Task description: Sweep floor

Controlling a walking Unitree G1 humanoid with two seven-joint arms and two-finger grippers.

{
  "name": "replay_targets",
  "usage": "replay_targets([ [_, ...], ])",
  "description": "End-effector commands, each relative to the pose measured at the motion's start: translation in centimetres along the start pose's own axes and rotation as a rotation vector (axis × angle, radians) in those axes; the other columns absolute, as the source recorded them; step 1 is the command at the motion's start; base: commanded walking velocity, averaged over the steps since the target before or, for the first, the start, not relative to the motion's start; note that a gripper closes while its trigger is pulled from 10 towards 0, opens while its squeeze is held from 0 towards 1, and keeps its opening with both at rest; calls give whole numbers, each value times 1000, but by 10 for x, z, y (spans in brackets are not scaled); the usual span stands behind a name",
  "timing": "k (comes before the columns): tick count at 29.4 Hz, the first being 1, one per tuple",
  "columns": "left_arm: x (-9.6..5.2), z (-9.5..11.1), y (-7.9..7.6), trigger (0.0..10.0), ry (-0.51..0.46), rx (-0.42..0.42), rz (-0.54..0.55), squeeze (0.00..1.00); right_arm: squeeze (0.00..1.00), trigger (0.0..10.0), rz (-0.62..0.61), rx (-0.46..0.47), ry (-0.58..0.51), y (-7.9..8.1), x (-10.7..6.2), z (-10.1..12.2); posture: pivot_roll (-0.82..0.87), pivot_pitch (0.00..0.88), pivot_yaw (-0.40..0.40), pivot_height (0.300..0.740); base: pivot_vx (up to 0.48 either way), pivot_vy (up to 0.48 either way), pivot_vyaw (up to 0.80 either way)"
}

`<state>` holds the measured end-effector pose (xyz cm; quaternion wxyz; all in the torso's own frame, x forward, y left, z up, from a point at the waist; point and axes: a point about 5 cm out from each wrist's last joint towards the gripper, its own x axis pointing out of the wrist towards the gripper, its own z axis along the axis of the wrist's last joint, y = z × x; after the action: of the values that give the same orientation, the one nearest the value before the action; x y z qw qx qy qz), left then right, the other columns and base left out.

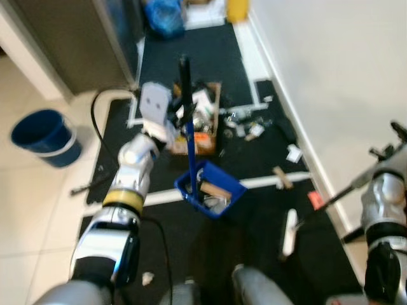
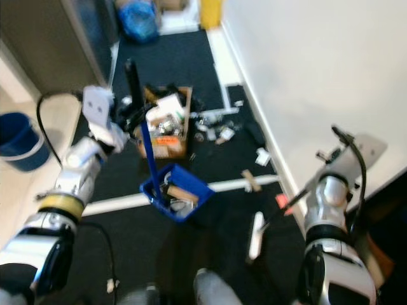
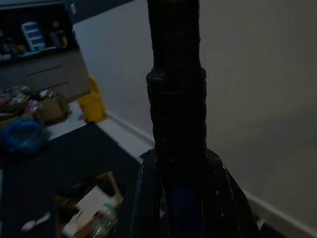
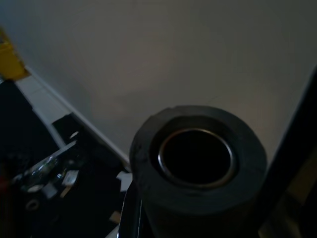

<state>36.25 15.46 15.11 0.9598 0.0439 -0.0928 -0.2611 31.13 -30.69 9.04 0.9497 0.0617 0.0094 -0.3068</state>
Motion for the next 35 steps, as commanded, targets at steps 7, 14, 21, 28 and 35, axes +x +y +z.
replay_targets([
  [7,-3,6,10,10000,-44,21,71,0,0,10000,103,10,-21,24,-4,-1,61,0,32,740,0,0,-413],
  [14,-13,3,22,10000,-32,33,143,0,0,10000,294,36,-21,53,-13,-5,73,0,19,740,0,0,0],
  [21,-20,2,32,10000,-24,36,198,0,0,10000,428,36,-20,73,-21,-8,84,0,11,740,0,0,0],
  [28,-22,-5,26,10000,-32,-19,228,0,0,10000,462,45,-9,81,-22,-8,99,0,6,740,0,0,0],
  [35,-24,2,32,10000,-60,-14,253,0,0,10000,429,39,-19,78,-20,-6,112,0,3,740,222,0,0],
])
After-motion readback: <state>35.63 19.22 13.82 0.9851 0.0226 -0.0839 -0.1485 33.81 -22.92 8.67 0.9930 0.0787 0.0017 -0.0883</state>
